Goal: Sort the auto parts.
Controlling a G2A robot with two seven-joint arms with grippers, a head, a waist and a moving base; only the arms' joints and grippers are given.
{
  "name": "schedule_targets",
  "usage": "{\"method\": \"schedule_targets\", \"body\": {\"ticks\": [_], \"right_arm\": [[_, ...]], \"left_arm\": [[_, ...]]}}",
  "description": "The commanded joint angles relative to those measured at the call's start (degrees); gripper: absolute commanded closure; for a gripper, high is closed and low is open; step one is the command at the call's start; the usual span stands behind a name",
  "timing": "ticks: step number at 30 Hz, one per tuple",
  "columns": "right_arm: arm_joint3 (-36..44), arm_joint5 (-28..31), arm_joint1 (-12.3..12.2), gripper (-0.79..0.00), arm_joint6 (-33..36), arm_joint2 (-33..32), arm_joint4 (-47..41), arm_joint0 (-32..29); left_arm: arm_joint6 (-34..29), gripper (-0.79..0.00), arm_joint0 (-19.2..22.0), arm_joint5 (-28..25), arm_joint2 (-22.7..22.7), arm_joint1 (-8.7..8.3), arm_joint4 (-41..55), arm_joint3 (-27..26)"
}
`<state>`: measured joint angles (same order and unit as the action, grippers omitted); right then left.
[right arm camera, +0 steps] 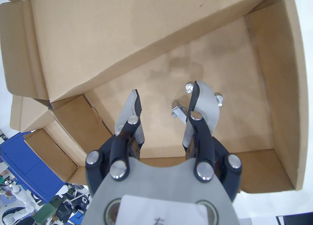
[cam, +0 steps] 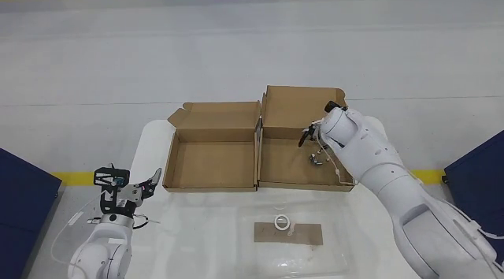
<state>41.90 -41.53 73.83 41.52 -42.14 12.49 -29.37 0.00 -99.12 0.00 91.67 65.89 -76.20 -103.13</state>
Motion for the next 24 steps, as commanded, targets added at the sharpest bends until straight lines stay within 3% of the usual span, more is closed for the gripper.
{"method": "schedule_targets", "body": {"ticks": [1,2,7,15,19,24], "right_arm": [[2.89,-0.57,-1.03,-0.702,1.33,-1.48,0.50,-0.84],[4.64,-0.78,-1.62,-0.785,2.17,-2.41,0.59,-1.39],[15.33,-1.89,-5.14,-0.785,6.33,-8.10,2.14,-5.89],[35.17,-0.11,-10.73,-0.785,13.73,-19.09,5.18,-18.00],[42.08,0.55,-12.36,-0.785,16.91,-22.51,6.71,-22.32],[42.51,0.45,-12.45,-0.785,17.04,-22.67,6.96,-22.51]], "left_arm": [[0.00,-0.785,0.00,0.00,0.00,0.00,0.00,0.00],[0.00,-0.785,0.00,0.00,0.00,0.00,0.00,0.00],[0.00,-0.785,0.00,0.00,0.00,0.00,0.00,0.00],[0.00,-0.785,0.00,0.00,0.00,0.00,0.00,0.00],[0.00,-0.785,0.00,0.00,0.00,0.00,0.00,0.00],[0.00,-0.785,0.00,0.00,0.00,0.00,0.00,0.00]]}}
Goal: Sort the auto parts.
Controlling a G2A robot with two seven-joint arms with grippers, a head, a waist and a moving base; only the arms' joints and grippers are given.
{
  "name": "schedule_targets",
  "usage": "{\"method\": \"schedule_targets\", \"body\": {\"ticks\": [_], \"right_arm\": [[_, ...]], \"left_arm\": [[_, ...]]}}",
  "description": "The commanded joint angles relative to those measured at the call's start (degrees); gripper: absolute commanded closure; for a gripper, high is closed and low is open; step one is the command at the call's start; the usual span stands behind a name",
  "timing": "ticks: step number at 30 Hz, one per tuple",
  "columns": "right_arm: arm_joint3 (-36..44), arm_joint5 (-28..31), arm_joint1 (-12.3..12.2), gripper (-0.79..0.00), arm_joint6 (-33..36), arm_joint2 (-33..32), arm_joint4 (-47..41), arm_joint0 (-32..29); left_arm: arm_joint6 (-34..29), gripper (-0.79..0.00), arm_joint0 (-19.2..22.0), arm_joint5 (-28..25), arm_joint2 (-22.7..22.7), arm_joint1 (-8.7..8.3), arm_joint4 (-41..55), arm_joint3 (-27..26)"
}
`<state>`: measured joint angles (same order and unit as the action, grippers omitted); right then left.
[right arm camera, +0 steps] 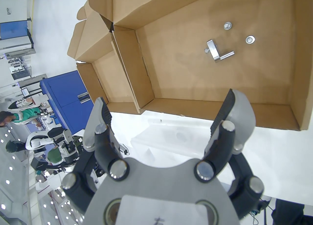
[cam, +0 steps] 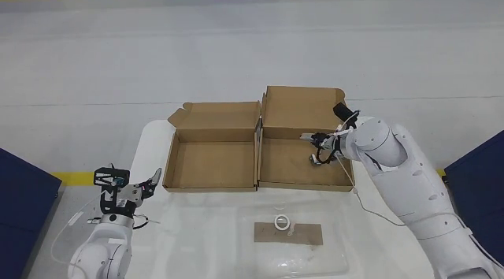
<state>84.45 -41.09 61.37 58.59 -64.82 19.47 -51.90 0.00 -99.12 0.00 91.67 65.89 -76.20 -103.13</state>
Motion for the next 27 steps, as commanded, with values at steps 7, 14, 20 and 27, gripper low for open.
{"method": "schedule_targets", "body": {"ticks": [7,14,20,27], "right_arm": [[-0.04,0.01,0.01,-0.785,-0.02,0.02,-0.03,0.02],[1.76,5.88,-0.52,-0.785,2.22,-6.19,-10.13,-3.29],[4.80,15.20,-2.45,-0.785,12.71,-16.75,-21.45,-9.94],[9.10,19.33,-4.25,-0.785,21.00,-27.17,-30.49,-18.54]], "left_arm": [[0.00,-0.785,0.00,0.00,0.00,0.00,0.00,0.00],[0.00,-0.785,0.00,0.00,0.00,0.00,0.00,0.00],[0.00,-0.785,0.00,0.00,0.00,0.00,0.00,0.00],[0.00,-0.785,0.00,0.00,0.00,0.00,0.00,0.00]]}}
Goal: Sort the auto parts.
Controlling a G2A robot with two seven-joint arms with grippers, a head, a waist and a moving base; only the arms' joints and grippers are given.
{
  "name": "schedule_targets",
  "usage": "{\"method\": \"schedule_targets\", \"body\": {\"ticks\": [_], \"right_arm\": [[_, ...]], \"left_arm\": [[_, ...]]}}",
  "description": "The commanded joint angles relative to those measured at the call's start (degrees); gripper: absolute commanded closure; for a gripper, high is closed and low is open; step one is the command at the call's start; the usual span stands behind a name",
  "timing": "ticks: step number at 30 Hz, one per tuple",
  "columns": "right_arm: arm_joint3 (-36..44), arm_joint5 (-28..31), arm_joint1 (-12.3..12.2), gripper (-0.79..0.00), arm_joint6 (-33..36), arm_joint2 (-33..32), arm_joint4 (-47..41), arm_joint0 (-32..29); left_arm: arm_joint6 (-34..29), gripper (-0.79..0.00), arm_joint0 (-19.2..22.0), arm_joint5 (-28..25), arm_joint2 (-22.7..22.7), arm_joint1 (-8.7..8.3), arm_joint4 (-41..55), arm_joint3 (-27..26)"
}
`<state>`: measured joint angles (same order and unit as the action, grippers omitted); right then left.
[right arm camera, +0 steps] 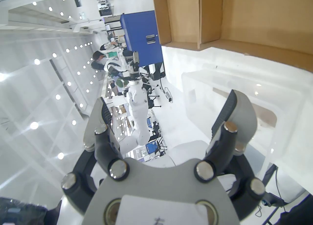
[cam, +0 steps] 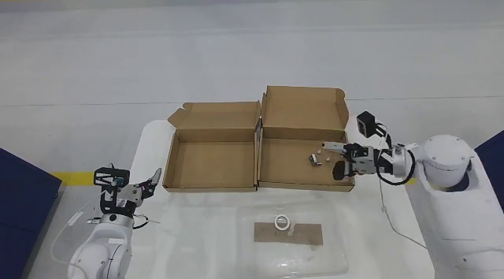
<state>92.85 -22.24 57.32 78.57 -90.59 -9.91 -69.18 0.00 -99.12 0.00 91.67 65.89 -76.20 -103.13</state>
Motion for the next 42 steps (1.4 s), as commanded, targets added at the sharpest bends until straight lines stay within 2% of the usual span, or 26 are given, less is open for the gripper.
{"method": "schedule_targets", "body": {"ticks": [1,8,17,40,42], "right_arm": [[1.56,1.20,-0.36,-0.785,2.15,-2.53,-2.66,-2.59],[6.64,5.04,-1.29,-0.785,6.55,-9.79,-9.95,-11.45],[8.93,8.30,-1.91,-0.785,9.15,-16.86,-18.15,-20.00],[9.01,8.45,-1.93,-0.785,9.27,-17.04,-18.33,-20.25],[9.01,8.45,-1.93,-0.785,9.27,-17.04,-18.33,-20.25]], "left_arm": [[0.00,-0.785,0.00,0.00,0.00,0.00,0.00,0.00],[0.00,-0.785,0.00,0.00,0.00,0.00,0.00,0.00],[0.00,-0.785,0.00,0.00,0.00,0.00,0.00,0.00],[0.04,-0.785,0.07,-0.06,0.01,0.00,0.00,-0.12],[-1.22,-0.785,0.27,-2.40,-0.29,-0.14,-1.55,-1.48]]}}
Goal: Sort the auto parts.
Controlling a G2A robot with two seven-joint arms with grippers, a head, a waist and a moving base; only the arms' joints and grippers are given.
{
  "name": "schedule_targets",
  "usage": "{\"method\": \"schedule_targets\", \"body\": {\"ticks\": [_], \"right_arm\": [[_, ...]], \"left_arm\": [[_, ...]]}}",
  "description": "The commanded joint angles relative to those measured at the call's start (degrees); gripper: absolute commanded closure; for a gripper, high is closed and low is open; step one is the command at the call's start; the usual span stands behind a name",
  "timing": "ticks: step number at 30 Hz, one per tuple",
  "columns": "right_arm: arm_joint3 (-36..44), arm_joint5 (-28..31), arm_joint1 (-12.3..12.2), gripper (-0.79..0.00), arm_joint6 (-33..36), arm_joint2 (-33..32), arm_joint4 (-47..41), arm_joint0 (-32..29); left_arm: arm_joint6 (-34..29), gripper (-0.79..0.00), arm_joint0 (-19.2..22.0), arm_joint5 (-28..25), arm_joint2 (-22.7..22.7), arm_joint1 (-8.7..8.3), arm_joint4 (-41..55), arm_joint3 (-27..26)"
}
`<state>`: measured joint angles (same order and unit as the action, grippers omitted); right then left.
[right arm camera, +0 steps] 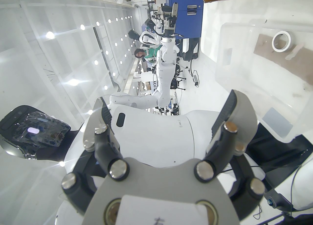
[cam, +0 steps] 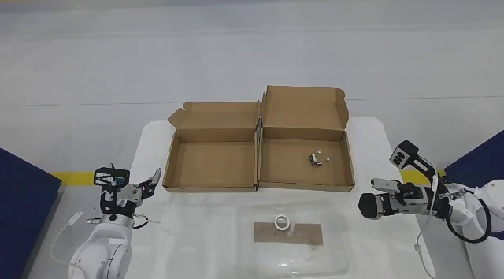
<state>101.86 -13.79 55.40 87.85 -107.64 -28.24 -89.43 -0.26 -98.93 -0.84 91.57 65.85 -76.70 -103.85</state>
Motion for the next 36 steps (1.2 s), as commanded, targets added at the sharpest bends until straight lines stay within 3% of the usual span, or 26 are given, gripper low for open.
{"method": "schedule_targets", "body": {"ticks": [1,5,16,21,24,34,36], "right_arm": [[0.00,0.00,0.00,-0.785,0.00,0.00,0.00,0.00],[0.00,0.00,0.00,-0.785,0.00,0.00,0.00,0.00],[0.00,0.00,0.00,-0.785,0.00,0.00,0.00,0.00],[0.00,0.00,0.00,-0.785,0.00,0.00,0.00,0.00],[0.00,0.00,0.00,-0.785,0.00,0.00,0.00,0.00],[0.00,0.00,0.00,-0.785,0.00,0.00,0.00,0.00],[0.00,0.00,0.00,-0.785,0.00,0.00,0.00,0.00]], "left_arm": [[-2.50,-0.785,0.21,-3.16,-0.32,-0.23,-2.27,-1.92],[-9.42,-0.785,-0.53,-11.26,-0.65,-0.87,-7.13,-8.22],[-10.46,-0.785,-0.80,-12.74,-1.11,-0.99,-9.18,-9.68],[-27.26,-0.785,2.16,-23.30,-5.98,-1.37,-12.21,-15.38],[-35.16,-0.785,3.71,-24.16,-8.83,-1.07,-7.57,-17.86],[-36.55,-0.785,4.15,-25.42,-9.68,-1.10,-7.58,-18.56],[-40.48,-0.785,5.24,-27.83,-11.82,-1.16,-8.76,-20.44]]}}
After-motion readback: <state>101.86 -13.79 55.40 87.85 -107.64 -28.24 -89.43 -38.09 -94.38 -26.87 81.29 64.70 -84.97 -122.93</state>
